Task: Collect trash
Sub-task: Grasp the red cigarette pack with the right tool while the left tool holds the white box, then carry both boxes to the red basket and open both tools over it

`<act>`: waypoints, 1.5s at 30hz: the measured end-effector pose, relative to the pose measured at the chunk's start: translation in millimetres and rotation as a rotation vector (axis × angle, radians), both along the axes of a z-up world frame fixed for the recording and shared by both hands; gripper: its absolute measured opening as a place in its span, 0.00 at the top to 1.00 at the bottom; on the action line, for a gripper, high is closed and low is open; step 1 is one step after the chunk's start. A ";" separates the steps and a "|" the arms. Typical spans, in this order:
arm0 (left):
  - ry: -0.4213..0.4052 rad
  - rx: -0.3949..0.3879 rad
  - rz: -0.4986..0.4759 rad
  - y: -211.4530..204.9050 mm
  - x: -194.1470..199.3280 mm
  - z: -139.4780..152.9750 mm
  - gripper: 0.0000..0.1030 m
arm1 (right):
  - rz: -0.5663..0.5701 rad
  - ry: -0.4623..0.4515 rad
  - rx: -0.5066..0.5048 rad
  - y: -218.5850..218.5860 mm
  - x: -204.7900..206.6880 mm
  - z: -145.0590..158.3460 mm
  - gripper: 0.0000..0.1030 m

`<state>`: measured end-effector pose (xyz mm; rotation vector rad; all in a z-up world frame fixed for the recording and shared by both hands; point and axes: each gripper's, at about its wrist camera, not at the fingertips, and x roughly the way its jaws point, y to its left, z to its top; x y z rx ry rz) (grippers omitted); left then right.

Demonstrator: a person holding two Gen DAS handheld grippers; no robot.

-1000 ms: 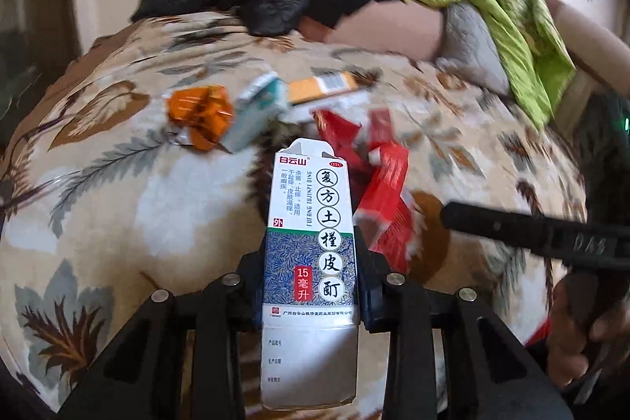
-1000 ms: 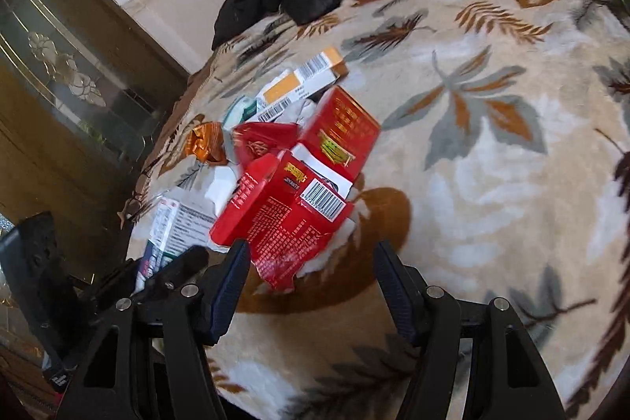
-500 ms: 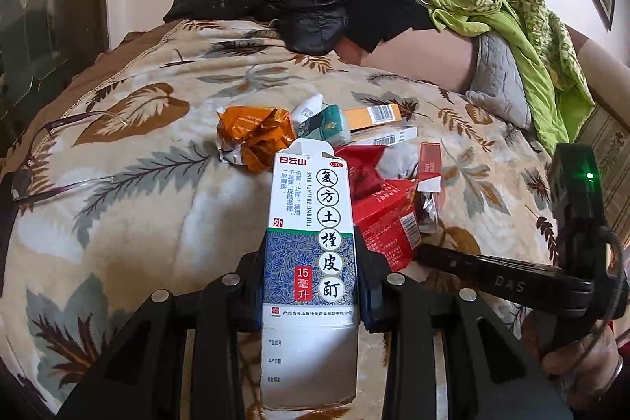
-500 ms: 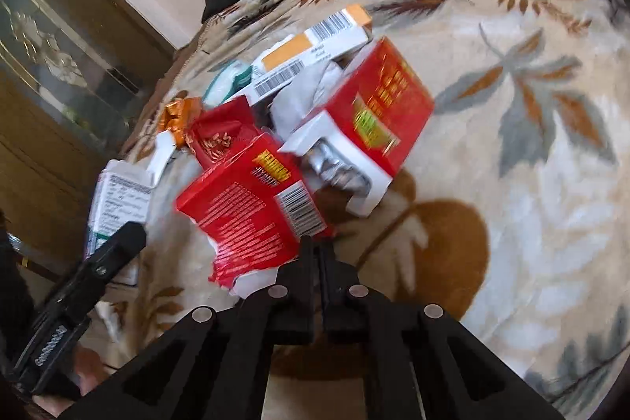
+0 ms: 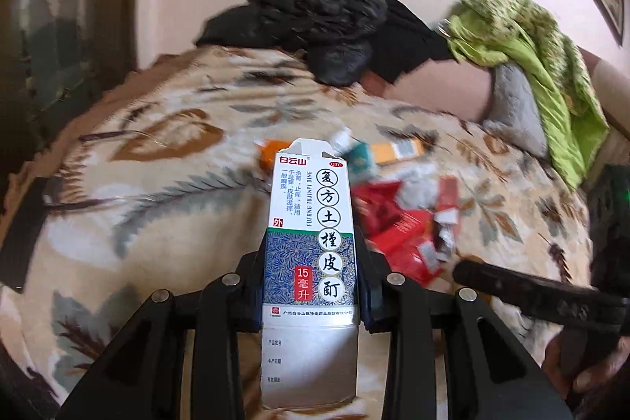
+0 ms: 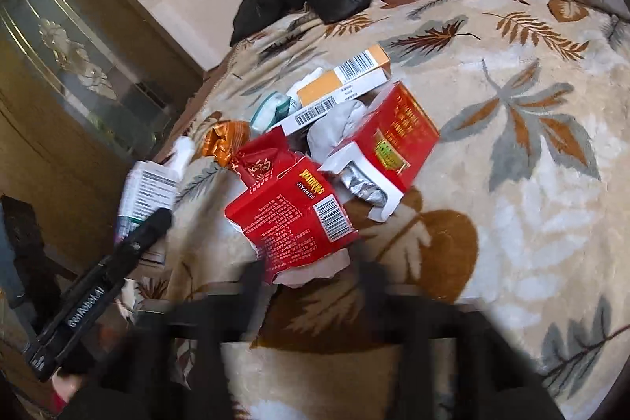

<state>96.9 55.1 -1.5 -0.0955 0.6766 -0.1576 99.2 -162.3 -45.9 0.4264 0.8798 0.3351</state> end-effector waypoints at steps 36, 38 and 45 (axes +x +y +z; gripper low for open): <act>-0.094 -0.036 -0.181 -36.8 -25.6 15.8 0.68 | -0.270 -0.103 -0.061 -61.3 -62.3 23.2 0.95; -0.087 -0.031 -0.217 -54.3 -27.4 14.0 0.68 | -0.277 -0.099 -0.025 -69.9 -66.0 20.0 0.95; -0.095 0.019 -0.283 -109.8 -34.2 10.5 0.68 | -0.288 -0.117 0.026 -91.5 -80.1 22.3 0.95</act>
